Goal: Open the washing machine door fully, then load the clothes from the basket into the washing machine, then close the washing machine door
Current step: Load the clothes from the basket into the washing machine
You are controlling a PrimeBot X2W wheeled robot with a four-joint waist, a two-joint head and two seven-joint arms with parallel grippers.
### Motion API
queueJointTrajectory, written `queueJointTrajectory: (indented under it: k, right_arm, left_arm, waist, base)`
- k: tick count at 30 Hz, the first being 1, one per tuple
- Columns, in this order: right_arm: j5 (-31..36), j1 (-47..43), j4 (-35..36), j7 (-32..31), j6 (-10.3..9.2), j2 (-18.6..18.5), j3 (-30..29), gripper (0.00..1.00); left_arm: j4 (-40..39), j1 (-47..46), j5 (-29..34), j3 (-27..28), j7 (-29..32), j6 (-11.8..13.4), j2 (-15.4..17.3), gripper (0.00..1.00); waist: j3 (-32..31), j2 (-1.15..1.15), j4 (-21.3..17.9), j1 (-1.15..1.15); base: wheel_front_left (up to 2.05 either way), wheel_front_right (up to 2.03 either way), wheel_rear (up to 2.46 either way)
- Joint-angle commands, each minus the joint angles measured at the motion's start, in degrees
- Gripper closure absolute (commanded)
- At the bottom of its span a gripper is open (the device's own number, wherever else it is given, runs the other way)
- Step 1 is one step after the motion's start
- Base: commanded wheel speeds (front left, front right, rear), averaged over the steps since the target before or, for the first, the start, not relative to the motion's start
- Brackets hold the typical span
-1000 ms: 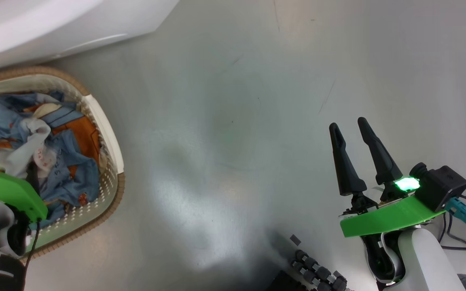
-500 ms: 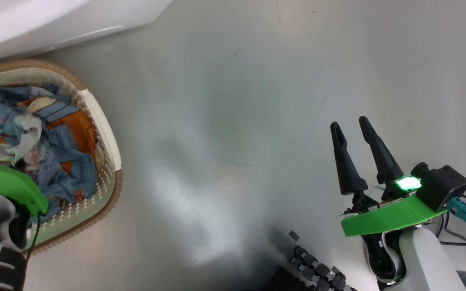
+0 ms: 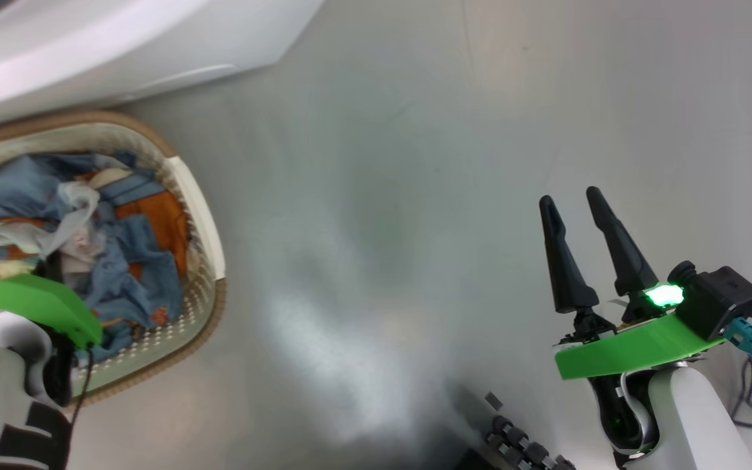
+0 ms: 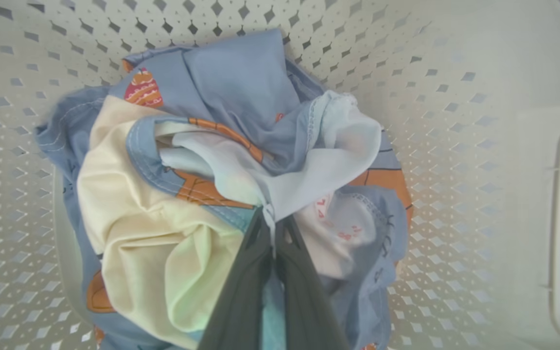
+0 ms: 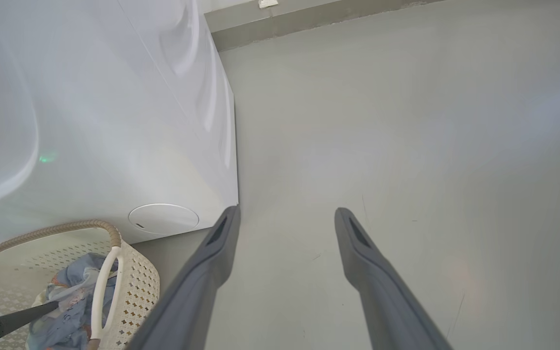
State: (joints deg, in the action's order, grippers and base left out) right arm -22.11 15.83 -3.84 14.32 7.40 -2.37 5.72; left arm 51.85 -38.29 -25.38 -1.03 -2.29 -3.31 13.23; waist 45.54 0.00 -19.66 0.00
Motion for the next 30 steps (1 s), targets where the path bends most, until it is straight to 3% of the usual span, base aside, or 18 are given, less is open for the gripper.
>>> queueJointTrajectory:
  k: [1, 16, 30]
  right_arm:
    - [0.8, -1.1, 0.9, 0.7, 0.09, -0.5, 0.5, 0.00]
    - [2.7, -4.0, 0.5, 0.7, 0.09, -1.8, -1.4, 0.00]
    - [2.9, -9.6, -0.3, 0.7, 0.09, -4.0, -2.4, 0.00]
  left_arm:
    - [-1.0, 2.9, -0.5, 1.3, -1.0, -0.1, 1.1, 1.00]
    - [-7.4, 11.6, -3.6, 1.1, -7.0, -1.9, -3.5, 1.00]
    - [-18.1, 23.6, -3.5, -0.4, -11.4, -2.2, -6.8, 1.00]
  waist:
    - [-2.0, 0.00, 1.7, 0.00]
    - [-12.8, 0.00, 7.6, 0.00]
    - [-25.9, 0.00, 11.9, 0.00]
  base:
    - [0.00, 0.00, 0.00]
    - [0.00, 0.00, 0.00]
    - [0.00, 0.00, 0.00]
